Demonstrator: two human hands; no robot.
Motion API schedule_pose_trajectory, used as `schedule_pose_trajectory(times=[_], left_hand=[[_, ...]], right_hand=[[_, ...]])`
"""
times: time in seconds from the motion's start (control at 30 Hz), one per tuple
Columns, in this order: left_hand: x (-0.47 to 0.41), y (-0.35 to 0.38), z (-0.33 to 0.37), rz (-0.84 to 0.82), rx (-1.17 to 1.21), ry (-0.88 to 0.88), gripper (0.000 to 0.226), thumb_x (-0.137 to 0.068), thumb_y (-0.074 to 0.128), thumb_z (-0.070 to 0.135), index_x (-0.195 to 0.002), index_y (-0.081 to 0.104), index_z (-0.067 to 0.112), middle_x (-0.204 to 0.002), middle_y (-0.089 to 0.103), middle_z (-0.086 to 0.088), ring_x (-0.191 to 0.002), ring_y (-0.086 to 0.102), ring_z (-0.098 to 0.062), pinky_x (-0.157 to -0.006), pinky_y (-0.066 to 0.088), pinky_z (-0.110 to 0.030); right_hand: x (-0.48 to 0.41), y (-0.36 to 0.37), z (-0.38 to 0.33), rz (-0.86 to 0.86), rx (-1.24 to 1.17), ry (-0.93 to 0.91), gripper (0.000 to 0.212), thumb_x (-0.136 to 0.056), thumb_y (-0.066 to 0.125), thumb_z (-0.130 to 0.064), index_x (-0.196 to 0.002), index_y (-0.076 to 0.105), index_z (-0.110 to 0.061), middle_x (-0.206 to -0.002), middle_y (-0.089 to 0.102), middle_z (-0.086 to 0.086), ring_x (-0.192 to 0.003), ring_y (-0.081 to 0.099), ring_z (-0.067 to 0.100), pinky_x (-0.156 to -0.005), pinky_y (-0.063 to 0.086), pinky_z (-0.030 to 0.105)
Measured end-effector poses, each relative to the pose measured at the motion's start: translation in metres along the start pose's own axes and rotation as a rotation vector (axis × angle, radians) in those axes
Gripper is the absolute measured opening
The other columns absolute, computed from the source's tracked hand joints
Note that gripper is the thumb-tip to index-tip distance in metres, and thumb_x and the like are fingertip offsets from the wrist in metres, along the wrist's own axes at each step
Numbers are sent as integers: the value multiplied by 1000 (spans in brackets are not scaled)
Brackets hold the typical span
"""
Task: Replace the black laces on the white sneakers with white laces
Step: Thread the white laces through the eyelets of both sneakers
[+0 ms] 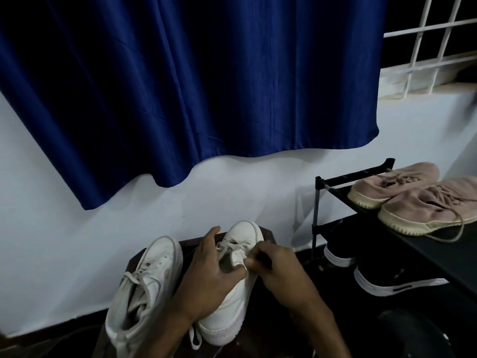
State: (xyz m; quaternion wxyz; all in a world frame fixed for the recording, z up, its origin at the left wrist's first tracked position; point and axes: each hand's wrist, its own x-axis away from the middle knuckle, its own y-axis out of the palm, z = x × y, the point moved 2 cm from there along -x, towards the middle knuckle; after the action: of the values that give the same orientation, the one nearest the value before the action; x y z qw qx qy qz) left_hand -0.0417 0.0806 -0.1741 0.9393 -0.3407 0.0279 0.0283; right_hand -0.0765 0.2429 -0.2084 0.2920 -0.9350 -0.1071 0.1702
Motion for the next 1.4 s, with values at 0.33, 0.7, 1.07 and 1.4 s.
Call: schedule_pose_trajectory(times=[0.33, 0.7, 1.07, 1.4], left_hand=[[-1, 0, -3, 37, -1, -25, 75, -78, 73, 30, -140, 32, 25, -130, 49, 14, -110, 47, 1, -74, 33, 6], [-2, 2, -7, 74, 18, -77, 72, -74, 74, 34, -130, 29, 30, -123, 46, 18, -102, 52, 4, -72, 34, -3], [-2, 2, -10, 115, 19, -107, 79, -55, 68, 62, -119, 33, 34, -113, 54, 19, -104, 57, -2, -84, 45, -25], [4, -7, -26, 242, 236, -329, 36, -98, 43, 49, -84, 65, 24, -83, 68, 6, -85, 63, -9, -86, 45, -34]], right_hand=[[4, -20, -12, 49, 97, 83, 24, -84, 65, -51, -89, 67, -28, -83, 69, -11, -75, 63, 3, -70, 52, 28], [26, -31, 8, -438, 357, 265, 20, -81, 70, -42, -66, 57, -38, -91, 64, -16, -90, 63, 5, -82, 51, 26], [4, 9, -4, 55, 37, 120, 20, -80, 67, -48, -73, 60, -30, -69, 63, -14, -67, 59, 3, -65, 50, 31], [3, 26, 13, 85, 26, 236, 26, -84, 64, -37, -66, 49, -26, -67, 63, -3, -69, 63, 17, -67, 52, 38]])
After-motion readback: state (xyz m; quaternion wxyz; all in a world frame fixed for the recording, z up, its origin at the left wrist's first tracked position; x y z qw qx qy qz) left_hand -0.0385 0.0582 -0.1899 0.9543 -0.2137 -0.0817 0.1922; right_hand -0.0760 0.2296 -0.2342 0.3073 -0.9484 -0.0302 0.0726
